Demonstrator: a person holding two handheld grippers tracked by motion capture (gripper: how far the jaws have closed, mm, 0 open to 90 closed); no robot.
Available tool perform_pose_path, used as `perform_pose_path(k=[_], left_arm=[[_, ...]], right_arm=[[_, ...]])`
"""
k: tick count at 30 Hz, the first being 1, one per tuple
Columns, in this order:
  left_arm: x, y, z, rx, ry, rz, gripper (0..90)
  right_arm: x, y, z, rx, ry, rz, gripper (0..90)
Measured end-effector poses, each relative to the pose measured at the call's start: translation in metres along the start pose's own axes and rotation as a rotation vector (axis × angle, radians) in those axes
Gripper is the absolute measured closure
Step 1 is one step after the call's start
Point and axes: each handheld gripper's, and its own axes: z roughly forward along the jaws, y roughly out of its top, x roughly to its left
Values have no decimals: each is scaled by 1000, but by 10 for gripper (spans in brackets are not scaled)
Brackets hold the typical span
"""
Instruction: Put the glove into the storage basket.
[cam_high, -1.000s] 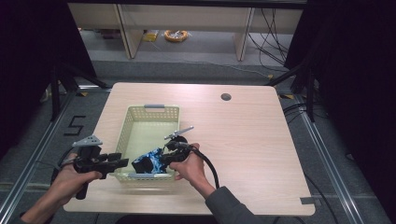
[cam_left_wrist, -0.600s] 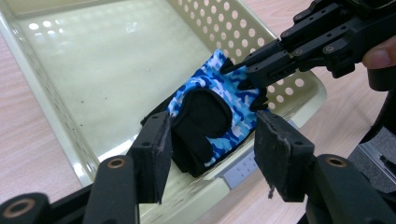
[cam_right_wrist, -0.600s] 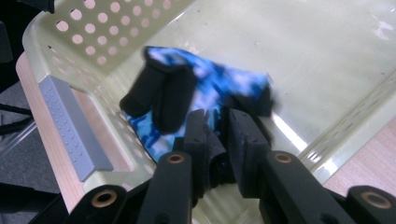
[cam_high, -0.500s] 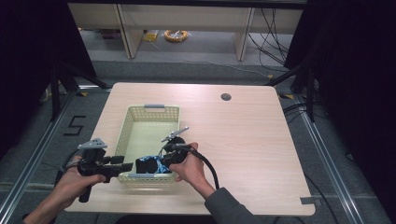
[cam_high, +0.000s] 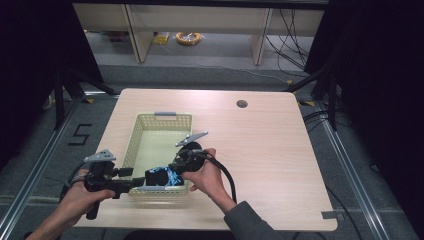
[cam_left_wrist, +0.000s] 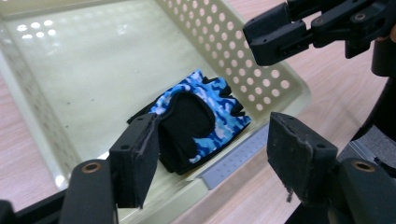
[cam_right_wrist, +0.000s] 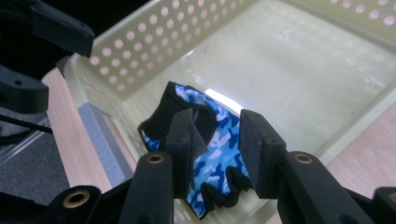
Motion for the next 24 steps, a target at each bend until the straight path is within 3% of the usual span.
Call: perform_pose_path(k=[8, 16, 17, 21, 23, 24], left_arm=[[-12, 2, 2, -23, -39, -7, 308], [-26, 3, 9, -30, -74, 27, 294], [-28, 3, 11, -32, -81, 28, 293], [-37, 2, 18, -26, -108, 43, 290], [-41, 1, 22, -23, -111, 47, 290], [-43, 1, 24, -24, -116, 51, 289]], right_arm=[[-6, -9, -23, -54, -4, -6, 584], [-19, -24, -45, -91, 26, 22, 527], [-22, -26, -47, -103, 20, 8, 526], [-27, -35, -60, -126, 14, 28, 523], [-30, -39, -65, -150, 4, 10, 520], [-30, -40, -68, -154, 11, 28, 518]])
